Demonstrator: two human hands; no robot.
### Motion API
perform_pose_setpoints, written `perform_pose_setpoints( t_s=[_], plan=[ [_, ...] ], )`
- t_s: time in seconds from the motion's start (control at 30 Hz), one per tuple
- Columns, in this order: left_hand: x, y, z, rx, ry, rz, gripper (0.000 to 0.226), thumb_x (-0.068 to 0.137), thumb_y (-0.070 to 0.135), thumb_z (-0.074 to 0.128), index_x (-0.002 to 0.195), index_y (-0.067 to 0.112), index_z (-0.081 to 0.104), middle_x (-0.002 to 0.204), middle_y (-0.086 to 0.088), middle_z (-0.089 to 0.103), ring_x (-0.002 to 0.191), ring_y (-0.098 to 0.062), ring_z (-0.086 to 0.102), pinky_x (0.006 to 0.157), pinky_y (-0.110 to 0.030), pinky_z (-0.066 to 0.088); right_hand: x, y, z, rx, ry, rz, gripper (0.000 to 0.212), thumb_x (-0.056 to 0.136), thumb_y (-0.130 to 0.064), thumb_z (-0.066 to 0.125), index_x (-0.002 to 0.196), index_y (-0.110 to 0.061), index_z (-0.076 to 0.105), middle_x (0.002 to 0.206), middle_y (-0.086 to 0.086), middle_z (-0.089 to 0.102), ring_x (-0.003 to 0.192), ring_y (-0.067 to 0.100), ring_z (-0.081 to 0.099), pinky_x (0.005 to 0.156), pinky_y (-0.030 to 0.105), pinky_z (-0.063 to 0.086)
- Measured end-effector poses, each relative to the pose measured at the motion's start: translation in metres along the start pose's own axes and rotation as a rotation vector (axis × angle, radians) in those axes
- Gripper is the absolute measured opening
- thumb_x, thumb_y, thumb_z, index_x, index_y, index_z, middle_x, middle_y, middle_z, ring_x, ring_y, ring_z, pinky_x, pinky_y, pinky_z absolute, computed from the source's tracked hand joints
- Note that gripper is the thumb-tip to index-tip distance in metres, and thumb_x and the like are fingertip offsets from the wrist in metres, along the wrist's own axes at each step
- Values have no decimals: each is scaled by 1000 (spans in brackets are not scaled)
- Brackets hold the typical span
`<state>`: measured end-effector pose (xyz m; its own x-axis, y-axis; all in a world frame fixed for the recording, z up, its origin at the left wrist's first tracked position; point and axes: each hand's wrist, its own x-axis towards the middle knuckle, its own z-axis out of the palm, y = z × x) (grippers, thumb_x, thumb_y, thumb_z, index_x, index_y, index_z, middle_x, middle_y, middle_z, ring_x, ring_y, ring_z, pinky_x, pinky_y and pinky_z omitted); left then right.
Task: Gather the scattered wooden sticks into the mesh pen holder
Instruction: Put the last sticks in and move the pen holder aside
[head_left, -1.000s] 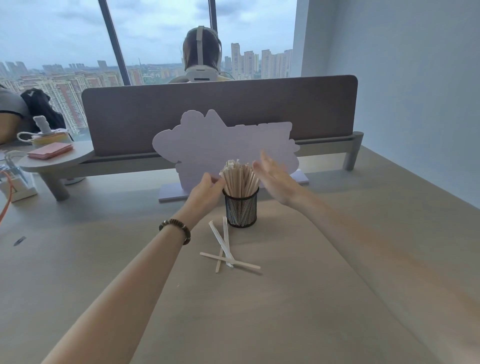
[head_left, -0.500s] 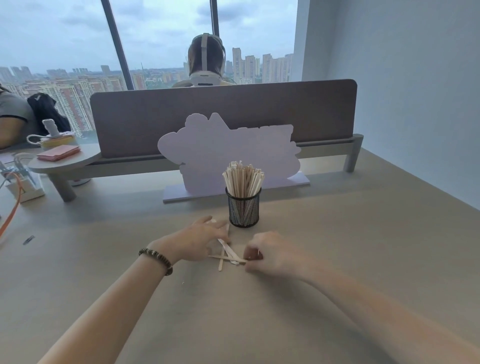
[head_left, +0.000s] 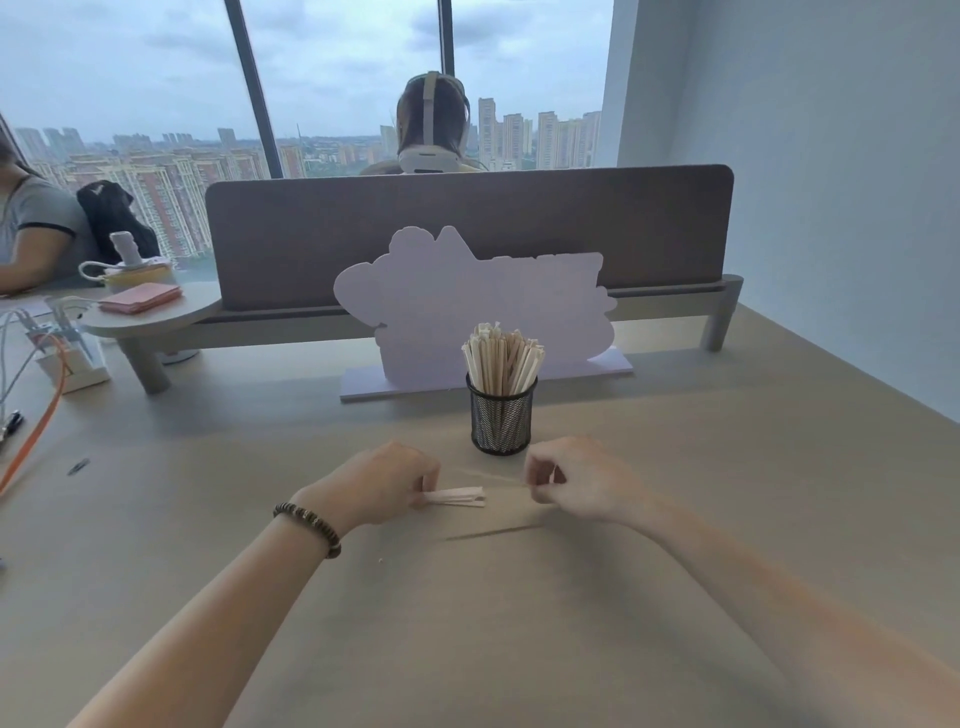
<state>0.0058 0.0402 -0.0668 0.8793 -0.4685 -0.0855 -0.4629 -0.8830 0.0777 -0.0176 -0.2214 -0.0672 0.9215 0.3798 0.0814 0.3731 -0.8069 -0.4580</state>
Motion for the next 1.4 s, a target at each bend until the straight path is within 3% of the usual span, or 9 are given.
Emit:
perform_pose_setpoints(
  t_s=[0.13, 0.33, 0.63, 0.77, 0.9, 1.03, 1.13, 1.3, 1.4],
  plan=[
    [-1, 2, 2, 43, -30, -26, 16, 93, 26, 53, 107, 20, 59, 112, 0, 62, 103, -22, 56, 81, -31, 44, 3, -1, -5, 107, 87, 43, 25, 81, -11, 73, 97, -26, 63, 83, -9, 64, 69, -2, 54, 60, 7, 38],
    [-1, 2, 4, -54, 3, -6, 7, 94, 22, 50, 99, 18, 54, 97, 0, 53, 89, -21, 49, 75, -30, 37, 8, 1, -8, 294, 172, 121, 6, 88, -18, 65, 84, -21, 61, 80, -2, 70, 80, 19, 67, 66, 22, 45],
    [7, 8, -25, -729, 379, -46, 10, 80, 14, 78, 84, 13, 69, 75, 3, 74, 70, -13, 69, 71, -22, 53, 22, -6, -34, 514, 445, 126, 13, 76, -21, 59, 68, -11, 60, 62, 3, 69, 62, 15, 62, 70, 42, 55],
    [18, 13, -38, -973, 557, -87, 8, 79, 10, 79, 84, 13, 74, 75, 6, 75, 70, -2, 67, 72, -13, 50, 29, -7, -43, 532, 539, 138, 22, 79, -23, 62, 62, -10, 60, 61, 5, 68, 58, 14, 55, 67, 38, 51],
    [30, 20, -55, -1080, 738, -145, 10, 80, 13, 79, 85, 8, 71, 81, -4, 76, 70, -10, 65, 72, -26, 54, 37, -7, -51, 643, 539, 59, 11, 80, -23, 73, 90, -22, 69, 79, 5, 72, 73, 25, 72, 72, 43, 61],
    [44, 30, -66, -1092, 844, -178, 11, 80, 18, 79, 79, 13, 68, 75, -10, 73, 64, -16, 61, 58, -28, 50, 44, -16, -60, 737, 592, 34, 13, 88, -3, 67, 99, -5, 61, 84, 17, 72, 72, 23, 74, 68, 38, 62],
    [53, 35, -71, -1105, 913, -194, 12, 82, 21, 78, 78, 17, 67, 71, -3, 73, 66, -21, 68, 57, -29, 53, 53, -17, -64, 703, 640, 58, 9, 92, -10, 63, 93, -1, 65, 81, 12, 75, 73, 18, 74, 68, 33, 62],
    [65, 39, -65, -937, 899, -192, 13, 85, 24, 74, 88, 11, 71, 75, -2, 74, 69, -14, 72, 67, -33, 59, 68, -14, -62, 449, 717, 67, 11, 88, -24, 68, 85, -14, 71, 79, -6, 71, 72, -1, 62, 65, 3, 41],
    [70, 40, -59, -793, 848, -197, 19, 86, 27, 72, 89, 8, 71, 76, 1, 70, 67, -13, 65, 64, -26, 52, 73, -9, -58, 365, 718, 71, 13, 87, -26, 70, 87, -13, 73, 86, -5, 71, 82, 4, 62, 70, 5, 40]
  ],
)
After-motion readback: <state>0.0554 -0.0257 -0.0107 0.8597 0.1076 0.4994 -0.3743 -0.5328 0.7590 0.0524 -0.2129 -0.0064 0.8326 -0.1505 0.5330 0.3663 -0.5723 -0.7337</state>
